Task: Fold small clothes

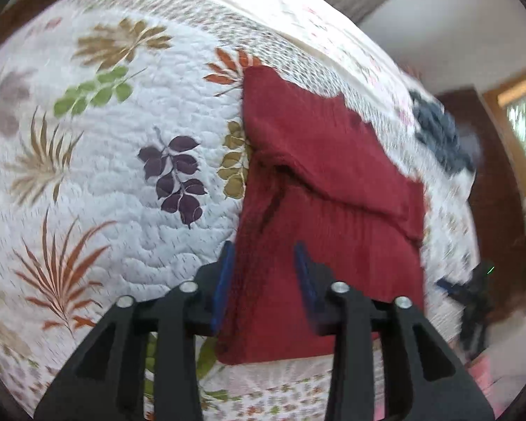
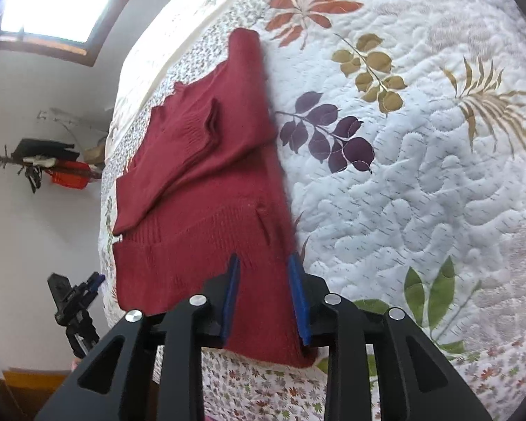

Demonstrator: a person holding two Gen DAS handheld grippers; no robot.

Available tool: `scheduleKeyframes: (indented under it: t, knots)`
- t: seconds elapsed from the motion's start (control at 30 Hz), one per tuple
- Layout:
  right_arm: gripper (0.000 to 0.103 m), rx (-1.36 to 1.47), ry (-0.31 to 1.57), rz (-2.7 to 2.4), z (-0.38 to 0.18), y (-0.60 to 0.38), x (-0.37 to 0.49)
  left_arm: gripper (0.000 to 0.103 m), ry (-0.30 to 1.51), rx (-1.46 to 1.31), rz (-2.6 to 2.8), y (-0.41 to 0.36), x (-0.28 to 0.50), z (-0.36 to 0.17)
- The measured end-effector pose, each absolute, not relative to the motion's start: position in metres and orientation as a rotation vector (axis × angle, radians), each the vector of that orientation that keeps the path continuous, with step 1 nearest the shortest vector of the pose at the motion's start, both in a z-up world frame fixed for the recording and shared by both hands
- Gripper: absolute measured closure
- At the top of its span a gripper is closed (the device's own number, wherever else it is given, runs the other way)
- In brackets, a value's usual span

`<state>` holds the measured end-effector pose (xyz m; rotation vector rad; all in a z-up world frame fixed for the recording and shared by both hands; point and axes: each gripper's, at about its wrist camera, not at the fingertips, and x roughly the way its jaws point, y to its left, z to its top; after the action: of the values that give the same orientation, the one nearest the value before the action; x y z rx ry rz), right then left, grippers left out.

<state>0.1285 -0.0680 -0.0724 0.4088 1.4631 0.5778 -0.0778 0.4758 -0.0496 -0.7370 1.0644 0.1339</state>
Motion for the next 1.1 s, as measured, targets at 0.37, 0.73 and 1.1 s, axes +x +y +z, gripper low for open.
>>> scheduleKeyframes:
  t: [0.37, 0.73, 1.1]
  knots:
    - [0.066, 0.294, 1.444, 0.62, -0.069, -0.039, 0.115, 0.051, 1.183, -0.33, 0.104, 0.425, -0.02, -0.07]
    - [0.065, 0.2, 1.435, 0.627, -0.075, -0.018, 0.12, 0.097, 1.228, -0.282, 0.108, 0.418, 0.013, -0.091]
    - [0.058, 0.067, 1.373, 0.654, -0.068, 0.003, 0.126, 0.098, 1.118, -0.347, 0.08, 0.418, -0.012, -0.067]
